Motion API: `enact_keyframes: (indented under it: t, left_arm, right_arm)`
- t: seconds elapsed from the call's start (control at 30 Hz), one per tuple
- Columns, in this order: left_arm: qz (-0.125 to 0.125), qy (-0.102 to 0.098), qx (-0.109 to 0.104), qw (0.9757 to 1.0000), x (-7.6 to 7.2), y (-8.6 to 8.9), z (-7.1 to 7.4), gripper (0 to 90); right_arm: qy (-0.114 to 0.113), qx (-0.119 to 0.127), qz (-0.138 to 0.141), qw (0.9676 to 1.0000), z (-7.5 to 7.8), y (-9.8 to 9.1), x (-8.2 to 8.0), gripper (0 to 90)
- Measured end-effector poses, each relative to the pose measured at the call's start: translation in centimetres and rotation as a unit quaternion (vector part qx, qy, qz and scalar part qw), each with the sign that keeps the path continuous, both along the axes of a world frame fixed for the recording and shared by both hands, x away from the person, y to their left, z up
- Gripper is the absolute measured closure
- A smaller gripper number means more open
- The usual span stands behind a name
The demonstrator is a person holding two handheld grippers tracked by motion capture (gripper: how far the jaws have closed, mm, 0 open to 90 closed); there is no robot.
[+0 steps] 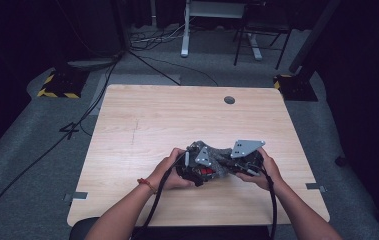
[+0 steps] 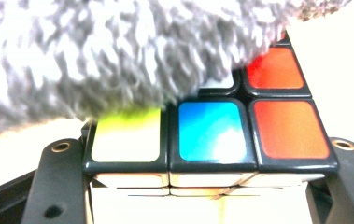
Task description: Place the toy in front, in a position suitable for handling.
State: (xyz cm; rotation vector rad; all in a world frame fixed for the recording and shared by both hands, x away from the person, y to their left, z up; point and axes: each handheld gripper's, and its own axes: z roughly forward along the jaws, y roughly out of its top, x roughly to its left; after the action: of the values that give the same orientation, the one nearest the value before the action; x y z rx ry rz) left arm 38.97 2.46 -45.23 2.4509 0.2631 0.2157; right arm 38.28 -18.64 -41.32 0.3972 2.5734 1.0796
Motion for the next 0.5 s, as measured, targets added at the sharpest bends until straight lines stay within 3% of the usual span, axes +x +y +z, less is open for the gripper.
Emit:
enact_keyframes:
  t: [0.2, 0.43, 0.5]
  left_arm:
    - [-0.006, -0.006, 0.004, 1.0000, -0.2, -0.4, 0.0, 33.9]
    - [-0.004, -0.005, 0.001, 1.0000, -0.2, -0.5, -0.1, 33.9]
    - [0.000, -0.006, 0.005, 1.0000, -0.2, -0.5, -0.3, 33.9]
  right_arm:
    - [-0.016, 0.003, 0.016, 0.9997, 0.7, 0.7, -1.0, 80.9]
    - [-0.004, 0.021, 0.041, 0.9989, 0.8, 1.8, -1.8, 80.8]
    - [-0.010, 0.011, 0.047, 0.9988, 0.8, 2.4, -2.0, 80.8]
